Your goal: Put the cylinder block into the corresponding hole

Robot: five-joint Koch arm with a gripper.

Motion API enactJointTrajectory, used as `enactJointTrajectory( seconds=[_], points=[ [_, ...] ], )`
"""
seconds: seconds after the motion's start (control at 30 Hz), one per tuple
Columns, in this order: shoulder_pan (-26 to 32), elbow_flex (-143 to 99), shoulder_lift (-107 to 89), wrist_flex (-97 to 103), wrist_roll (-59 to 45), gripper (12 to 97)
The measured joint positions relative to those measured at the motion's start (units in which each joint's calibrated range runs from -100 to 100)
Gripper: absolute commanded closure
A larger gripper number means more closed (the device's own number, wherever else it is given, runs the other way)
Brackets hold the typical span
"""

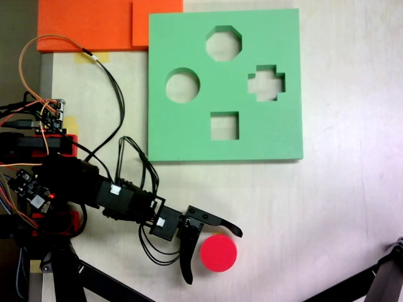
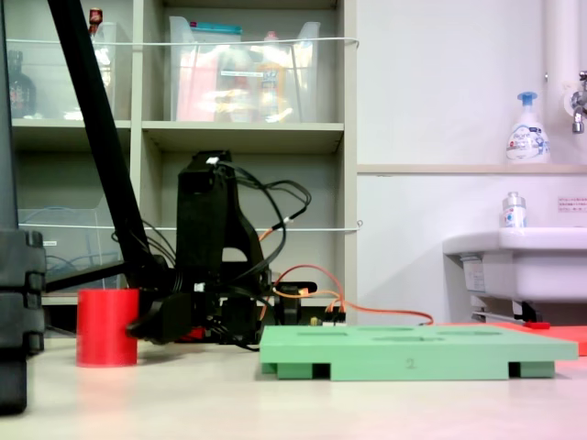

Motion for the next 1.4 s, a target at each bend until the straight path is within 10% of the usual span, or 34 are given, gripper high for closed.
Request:
enactJointTrajectory(
  seconds=[0.4,1.0,1.4],
  points=[
    [0.10,4.21,2.87,-0.10,0.34,19.6],
    [1.22,5.10,4.24,0.00,0.44,69.5],
    [2.39,0.10,-1.37,0.00,0.44,70.3]
  ],
)
